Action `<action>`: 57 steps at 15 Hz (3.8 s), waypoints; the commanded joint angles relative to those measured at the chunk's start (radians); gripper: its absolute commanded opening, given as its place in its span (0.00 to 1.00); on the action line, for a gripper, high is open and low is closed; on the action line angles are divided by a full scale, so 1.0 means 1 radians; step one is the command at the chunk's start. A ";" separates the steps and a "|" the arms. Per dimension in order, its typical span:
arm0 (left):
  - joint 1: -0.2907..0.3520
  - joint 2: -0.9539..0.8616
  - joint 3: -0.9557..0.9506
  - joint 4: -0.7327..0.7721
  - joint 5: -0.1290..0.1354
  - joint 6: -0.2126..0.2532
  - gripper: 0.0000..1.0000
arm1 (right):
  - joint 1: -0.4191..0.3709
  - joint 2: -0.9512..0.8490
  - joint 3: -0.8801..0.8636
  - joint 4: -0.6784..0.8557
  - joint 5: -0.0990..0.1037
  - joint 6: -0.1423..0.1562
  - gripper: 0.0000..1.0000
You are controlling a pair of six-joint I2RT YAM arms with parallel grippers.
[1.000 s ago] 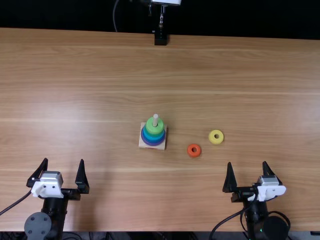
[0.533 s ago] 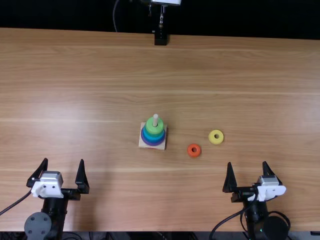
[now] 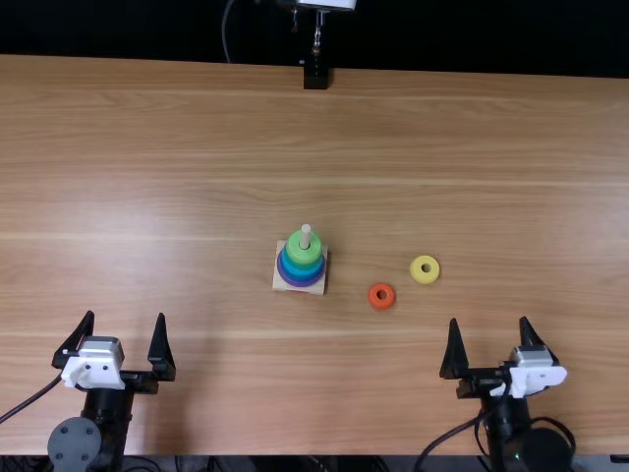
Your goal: Build the Hanoi tower: stack the rings onto the peg from bottom to top in this color order: purple, dark blue, light blue, dark green, light green, yellow, orange.
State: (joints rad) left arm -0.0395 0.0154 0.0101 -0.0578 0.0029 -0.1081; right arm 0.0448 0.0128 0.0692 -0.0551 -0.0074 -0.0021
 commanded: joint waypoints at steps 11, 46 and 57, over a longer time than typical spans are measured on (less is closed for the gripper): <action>-0.005 -0.015 -0.010 -0.027 -0.014 0.005 1.00 | 0.001 0.566 0.569 0.021 0.004 -0.007 1.00; -0.005 -0.015 -0.010 -0.027 -0.014 0.005 1.00 | 0.098 1.831 1.063 -0.441 -0.022 -0.009 1.00; -0.005 -0.015 -0.010 -0.027 -0.014 0.005 1.00 | 0.098 1.833 1.072 -0.441 -0.024 -0.009 0.00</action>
State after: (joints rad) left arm -0.0395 0.0154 0.0101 -0.0578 0.0025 -0.1085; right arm 0.1375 1.8397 1.1072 -0.4942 -0.0303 -0.0128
